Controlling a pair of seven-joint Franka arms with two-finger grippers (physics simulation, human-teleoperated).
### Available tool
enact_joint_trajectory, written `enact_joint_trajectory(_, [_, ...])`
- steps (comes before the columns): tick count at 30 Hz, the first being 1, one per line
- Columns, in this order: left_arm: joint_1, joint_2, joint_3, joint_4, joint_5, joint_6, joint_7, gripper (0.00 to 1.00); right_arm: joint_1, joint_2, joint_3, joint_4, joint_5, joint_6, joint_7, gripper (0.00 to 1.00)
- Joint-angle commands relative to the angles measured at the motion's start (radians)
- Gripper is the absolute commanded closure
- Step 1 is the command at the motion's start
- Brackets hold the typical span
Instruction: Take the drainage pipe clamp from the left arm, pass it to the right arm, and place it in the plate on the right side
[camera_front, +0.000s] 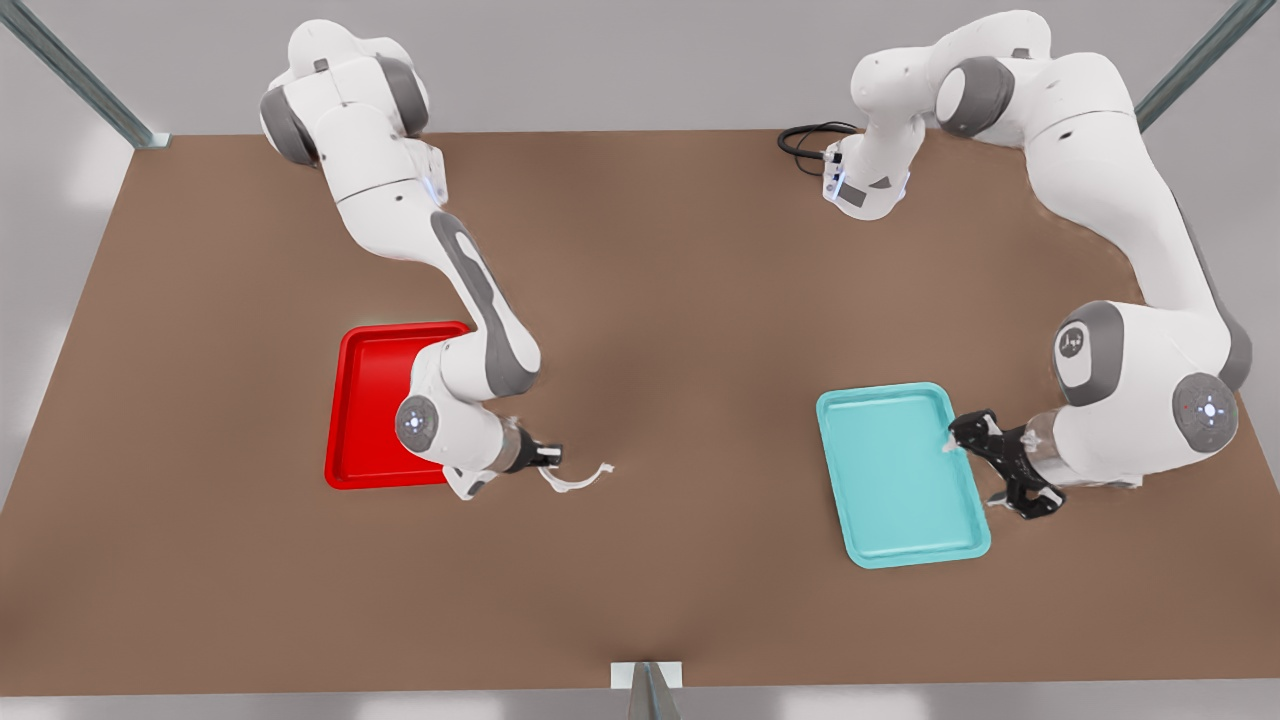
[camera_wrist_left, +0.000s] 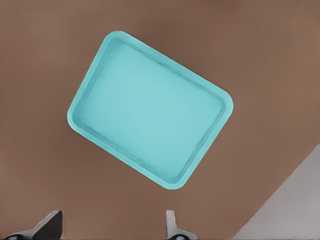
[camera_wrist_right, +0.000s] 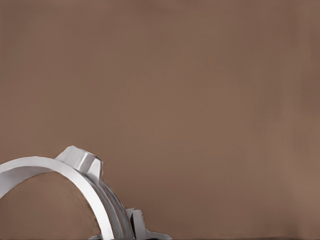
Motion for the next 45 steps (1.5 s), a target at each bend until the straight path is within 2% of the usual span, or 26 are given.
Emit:
enact_joint_trajectory(1, [0.036, -0.195, -0.002, -0.216, 0.095, -0.085, 2.375, 0.0, -0.026, -0.062, 0.0, -0.041, -0.138, -0.118, -0.179, 0.79])
enact_joint_trajectory(2, [0.023, -0.183, -0.009, -0.157, 0.093, -0.215, 2.44, 0.0, -0.046, -0.099, 0.0, -0.061, -0.203, -0.15, -0.192, 0.79])
enact_joint_trajectory(4, [0.024, -0.176, -0.056, -0.109, 0.09, -0.254, 2.648, 0.0, -0.101, -0.128, 0.0, -0.094, -0.236, -0.17, -0.309, 0.79])
enact_joint_trajectory(6, [0.027, -0.166, -0.075, 0.004, 0.063, -0.366, 2.687, 0.0, -0.161, -0.131, -0.003, -0.11, -0.266, -0.17, -0.432, 0.79])
enact_joint_trajectory(7, [0.026, -0.111, -0.081, 0.015, 0.104, -0.365, 2.711, 0.0, -0.178, -0.131, -0.003, -0.117, -0.266, -0.17, -0.462, 0.79])
enact_joint_trajectory(8, [-0.026, -0.112, -0.087, 0.072, 0.236, -0.343, 2.729, 0.0, -0.209, -0.129, -0.003, -0.125, -0.27, -0.17, -0.508, 0.79])
enact_joint_trajectory(9, [-0.002, -0.11, -0.081, 0.087, 0.183, -0.347, 2.748, 0.0, -0.235, -0.122, -0.003, -0.125, -0.272, -0.17, -0.551, 0.79])
enact_joint_trajectory(11, [0.017, -0.106, -0.081, 0.084, 0.147, -0.353, 2.963, 0.0, -0.282, -0.112, -0.003, -0.127, -0.307, -0.167, -0.62, 0.79])
enact_joint_trajectory(20, [0.013, -0.1, -0.084, 0.081, 0.146, -0.349, 2.966, 0.0, -0.365, -0.112, -0.005, -0.205, -0.382, -0.161, -0.714, 0.79])
enact_joint_trajectory(29, [0.012, -0.1, -0.084, 0.081, 0.147, -0.347, 2.966, 0.0, -0.37, -0.155, -0.006, -0.352, -0.393, -0.169, -0.755, 0.79])
enact_joint_trajectory(30, [0.012, -0.1, -0.084, 0.081, 0.147, -0.347, 2.966, 0.0, -0.37, -0.154, -0.006, -0.351, -0.393, -0.169, -0.755, 0.11])
enact_joint_trajectory(31, [0.012, -0.1, -0.085, 0.081, 0.147, -0.347, 2.966, 0.0, -0.371, -0.152, -0.006, -0.349, -0.393, -0.169, -0.755, 0.0])
enact_joint_trajectory(37, [0.012, -0.1, -0.084, 0.081, 0.147, -0.346, 2.964, 0.0, -0.361, -0.181, -0.005, -0.311, -0.393, -0.192, -0.745, 0.0])
enact_joint_trajectory(38, [0.012, -0.1, -0.084, 0.081, 0.147, -0.346, 2.966, 0.0, -0.358, -0.184, -0.005, -0.24, -0.393, -0.271, -0.731, 0.0])
enact_joint_trajectory(40, [0.012, -0.1, -0.084, 0.081, 0.147, -0.347, 2.966, 0.0, -0.342, -0.29, 0.0, -0.088, -0.445, -0.543, -0.486, 0.0])
enact_joint_trajectory(42, [0.013, -0.1, -0.084, 0.081, 0.147, -0.347, 2.966, 0.0, -0.342, -0.33, -0.008, 0.057, -0.493, -0.704, -0.377, 0.0])
enact_joint_trajectory(45, [0.013, -0.1, -0.084, 0.081, 0.149, -0.347, 2.964, 0.0, -0.338, -0.468, 0.0, 0.088, -0.528, -0.833, -0.22, 0.0])
